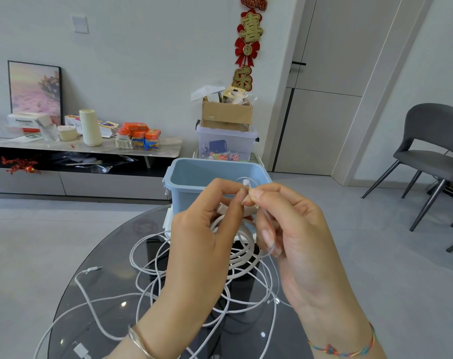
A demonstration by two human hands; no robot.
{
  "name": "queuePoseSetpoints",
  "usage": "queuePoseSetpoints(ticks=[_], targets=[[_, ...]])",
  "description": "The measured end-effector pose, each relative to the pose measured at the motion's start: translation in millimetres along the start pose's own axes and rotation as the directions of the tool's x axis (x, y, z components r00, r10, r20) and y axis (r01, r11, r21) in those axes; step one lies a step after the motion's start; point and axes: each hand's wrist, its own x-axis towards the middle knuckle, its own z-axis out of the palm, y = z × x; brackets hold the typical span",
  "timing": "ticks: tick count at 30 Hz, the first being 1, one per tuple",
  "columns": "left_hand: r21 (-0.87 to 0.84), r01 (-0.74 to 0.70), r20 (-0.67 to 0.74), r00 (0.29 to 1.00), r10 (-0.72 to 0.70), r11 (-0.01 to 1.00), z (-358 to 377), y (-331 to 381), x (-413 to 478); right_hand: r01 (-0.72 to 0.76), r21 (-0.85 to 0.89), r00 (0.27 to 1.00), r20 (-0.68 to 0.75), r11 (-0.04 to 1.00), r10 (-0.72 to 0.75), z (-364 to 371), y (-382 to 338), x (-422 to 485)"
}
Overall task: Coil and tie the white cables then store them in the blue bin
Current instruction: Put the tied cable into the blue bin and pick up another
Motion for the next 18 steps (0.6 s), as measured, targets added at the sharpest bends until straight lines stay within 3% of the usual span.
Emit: queuePoseSetpoints(ticks=[5, 10, 13, 18], targets=[[-0.022, 0.013, -0.002, 1.0, -0.013, 1.0, 0.8, 1.4, 1.9, 0.009, 0.003, 1.0, 0.026, 1.0, -0.009, -0.3, 0.9, -0.3], [-0.132, 0.132, -0.005, 0.991, -0.134, 0.982, 0.2, -7.7, 9.0, 0.032, 0.036, 0.999, -0.017, 0.999, -0.032, -2.1, -0.9, 0.9], [-0.182, 0.217, -0.014, 0.975, -0.223, 0.959, -2.5, -23.2, 11.6, 0.106, -0.127, 0.99, -0.081, 0.986, -0.117, -7.5, 7.9, 9.2], [-0.124, 0.199, -0.004, 0.98, -0.201, 0.972, -2.5, -31.2, 8.1, 0.198, -0.324, 0.972, -0.055, 0.925, -0.227, -8.3, 23.7, 17.8]])
